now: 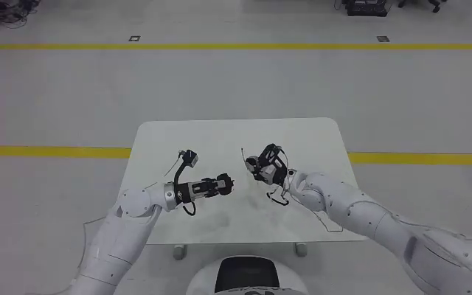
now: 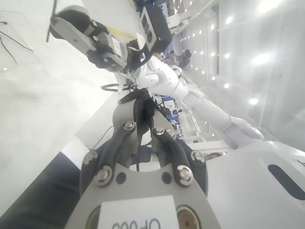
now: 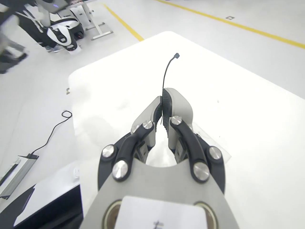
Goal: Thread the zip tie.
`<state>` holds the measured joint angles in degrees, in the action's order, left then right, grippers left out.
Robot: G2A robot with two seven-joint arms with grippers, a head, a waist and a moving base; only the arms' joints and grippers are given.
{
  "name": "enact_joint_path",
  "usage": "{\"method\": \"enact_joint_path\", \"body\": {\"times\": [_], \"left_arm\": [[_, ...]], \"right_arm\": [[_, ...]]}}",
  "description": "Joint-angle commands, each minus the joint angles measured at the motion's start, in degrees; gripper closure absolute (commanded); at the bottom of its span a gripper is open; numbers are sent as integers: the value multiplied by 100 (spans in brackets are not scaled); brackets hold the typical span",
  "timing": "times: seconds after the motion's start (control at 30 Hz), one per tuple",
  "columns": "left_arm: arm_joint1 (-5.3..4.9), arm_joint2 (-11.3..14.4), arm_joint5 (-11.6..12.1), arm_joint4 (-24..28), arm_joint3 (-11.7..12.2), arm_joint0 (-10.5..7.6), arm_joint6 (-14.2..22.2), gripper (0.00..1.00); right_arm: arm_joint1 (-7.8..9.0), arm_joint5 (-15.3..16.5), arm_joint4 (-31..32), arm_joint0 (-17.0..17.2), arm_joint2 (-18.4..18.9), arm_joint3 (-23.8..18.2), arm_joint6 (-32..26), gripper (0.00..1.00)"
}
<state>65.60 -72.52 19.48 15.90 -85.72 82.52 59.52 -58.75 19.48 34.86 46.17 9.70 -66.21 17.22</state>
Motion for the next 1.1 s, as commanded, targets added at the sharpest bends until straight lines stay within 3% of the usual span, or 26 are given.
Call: {"method": "enact_joint_path", "body": {"times": [0.0, 0.2, 0.37, 0.5, 0.87, 0.97, 1.07], "left_arm": [[0, 0, 0, 0, 0, 0, 0, 100], [0, 0, 0, 0, 0, 0, 0, 100], [0, 0, 0, 0, 0, 0, 0, 100], [0, 0, 0, 0, 0, 0, 0, 100], [0, 0, 0, 0, 0, 0, 0, 100], [0, 0, 0, 0, 0, 0, 0, 100], [0, 0, 0, 0, 0, 0, 0, 100]], "right_arm": [[238, 0, 55, 67, 4, -344, 86, 100], [672, 0, 9, 181, 4, -983, 249, 100], [865, 0, -73, 308, 4, -1278, 679, 100], [948, 0, -128, 415, 4, -1391, 851, 100], [947, -61, -148, 480, 67, -1420, 918, 100], [968, 0, 29, 811, 188, -1601, 1950, 100], [1013, 0, 674, 1139, 276, -1614, 3059, 100]]}}
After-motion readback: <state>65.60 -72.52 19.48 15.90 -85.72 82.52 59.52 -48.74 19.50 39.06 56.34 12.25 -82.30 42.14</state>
